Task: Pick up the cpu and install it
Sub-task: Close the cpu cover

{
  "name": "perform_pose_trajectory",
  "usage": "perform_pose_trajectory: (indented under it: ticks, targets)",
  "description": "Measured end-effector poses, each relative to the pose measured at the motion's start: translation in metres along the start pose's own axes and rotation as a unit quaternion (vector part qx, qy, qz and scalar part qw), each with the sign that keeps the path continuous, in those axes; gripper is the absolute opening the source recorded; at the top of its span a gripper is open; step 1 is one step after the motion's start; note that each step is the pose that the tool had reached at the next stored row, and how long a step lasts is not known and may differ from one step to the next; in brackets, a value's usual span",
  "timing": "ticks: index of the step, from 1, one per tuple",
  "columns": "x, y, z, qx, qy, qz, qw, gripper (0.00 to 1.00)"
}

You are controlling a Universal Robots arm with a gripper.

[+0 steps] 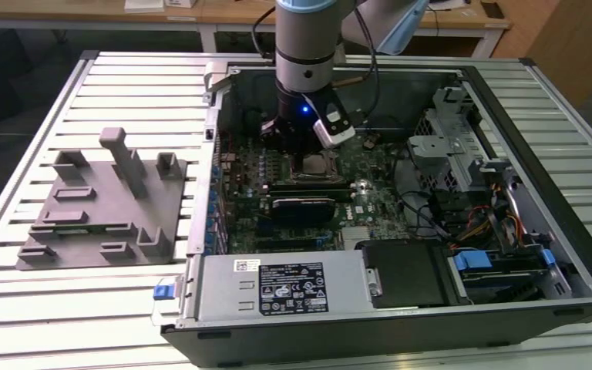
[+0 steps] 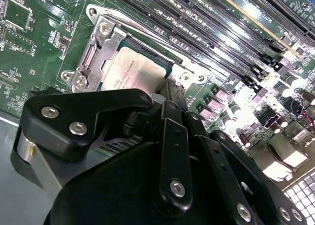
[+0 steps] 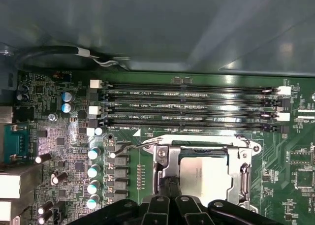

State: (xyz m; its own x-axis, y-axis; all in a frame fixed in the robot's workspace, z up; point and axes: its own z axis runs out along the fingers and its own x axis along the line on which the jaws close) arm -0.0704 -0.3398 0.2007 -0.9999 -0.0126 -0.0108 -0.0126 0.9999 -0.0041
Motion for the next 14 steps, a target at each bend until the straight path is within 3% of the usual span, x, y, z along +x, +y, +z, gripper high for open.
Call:
perform_pose_trajectory:
  ticks: [14]
  targets:
    - [0.0008,0.0,0.0022,0.0,0.0,0.0,1.0,0.11]
